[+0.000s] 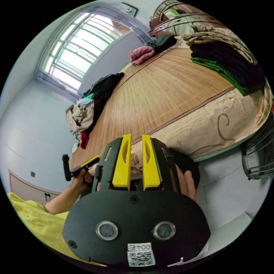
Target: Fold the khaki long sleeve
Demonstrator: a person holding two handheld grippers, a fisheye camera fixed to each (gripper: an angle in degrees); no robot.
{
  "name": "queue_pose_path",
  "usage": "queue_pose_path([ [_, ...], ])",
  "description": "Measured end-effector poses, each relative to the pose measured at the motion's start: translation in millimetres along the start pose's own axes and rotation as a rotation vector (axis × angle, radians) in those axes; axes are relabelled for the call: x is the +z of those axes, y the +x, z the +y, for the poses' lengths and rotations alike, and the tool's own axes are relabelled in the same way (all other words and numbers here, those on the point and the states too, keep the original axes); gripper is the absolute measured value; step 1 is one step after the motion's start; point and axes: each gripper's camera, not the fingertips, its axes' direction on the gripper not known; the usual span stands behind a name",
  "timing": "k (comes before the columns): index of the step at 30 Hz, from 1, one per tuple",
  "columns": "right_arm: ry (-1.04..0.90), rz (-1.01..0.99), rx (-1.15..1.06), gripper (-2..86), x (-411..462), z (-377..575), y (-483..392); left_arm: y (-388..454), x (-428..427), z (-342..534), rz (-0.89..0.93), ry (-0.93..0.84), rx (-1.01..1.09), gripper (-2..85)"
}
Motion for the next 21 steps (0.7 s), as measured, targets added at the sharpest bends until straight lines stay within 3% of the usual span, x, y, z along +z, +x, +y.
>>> queue_pose_path([
  [7, -0.142, 0.124, 0.036, 5.2, 43.9, -12.5, 36.2, -59.7, 21.9, 47.7, 0.212, 0.073, -0.143, 8.5],
  [14, -0.276, 0.155, 0.149, -0.3, 90.2, -38.8, 106.0, -209.4, -11.7, 24.9, 0.038, 0.280, -0.305, 14.6],
  [21, -0.304, 0.133, 0.159, -0.8, 119.4, -51.0, 160.5, -355.0, -19.5, -58.3, -0.159, 0.311, -0.406, 17.8],
])
